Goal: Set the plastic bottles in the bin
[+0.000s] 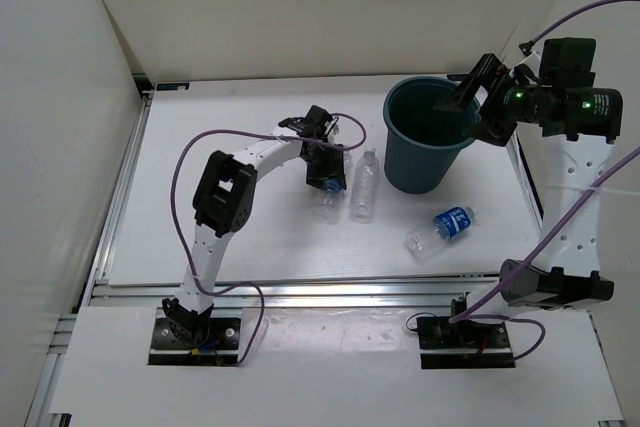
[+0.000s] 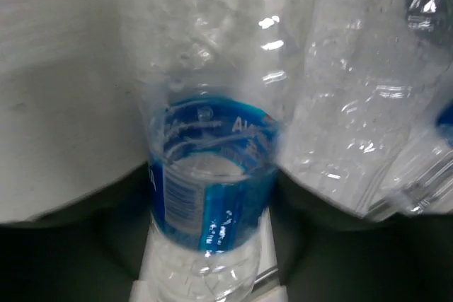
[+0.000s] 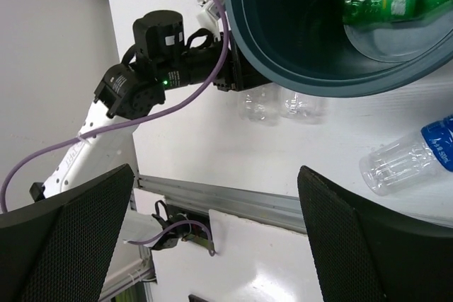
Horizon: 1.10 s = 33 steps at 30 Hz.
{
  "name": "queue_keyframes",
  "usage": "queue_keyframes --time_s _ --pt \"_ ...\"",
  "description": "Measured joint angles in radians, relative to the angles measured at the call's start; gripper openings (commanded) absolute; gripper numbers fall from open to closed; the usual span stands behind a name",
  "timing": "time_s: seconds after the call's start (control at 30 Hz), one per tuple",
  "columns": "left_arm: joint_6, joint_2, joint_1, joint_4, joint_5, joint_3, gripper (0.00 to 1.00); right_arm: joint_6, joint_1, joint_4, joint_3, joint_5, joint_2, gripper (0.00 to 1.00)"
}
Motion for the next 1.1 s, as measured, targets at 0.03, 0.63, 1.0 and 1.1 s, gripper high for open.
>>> queue_keyframes --time_s 0.03,0.63,1.0,1.1 --pt "0.000 0.001 0.000 0.005 0.003 0.000 0.50 0.000 0.000 0.000 0.000 -0.003 0.000 1.00" --pt "-0.077 -0.195 0.039 0.177 -0.188 0.638 0.67 0.005 0.000 0.007 -0.024 0.045 0.010 1.00" --pt "-0.330 0.027 -0.036 0.601 -0.111 0.730 0.81 0.000 -0.019 0.002 0.041 0.166 0.011 1.00" --pt "-0.356 0.100 -0.057 0.601 -0.109 0.704 0.87 -0.001 -0.019 0.001 0.046 0.182 0.012 1.00"
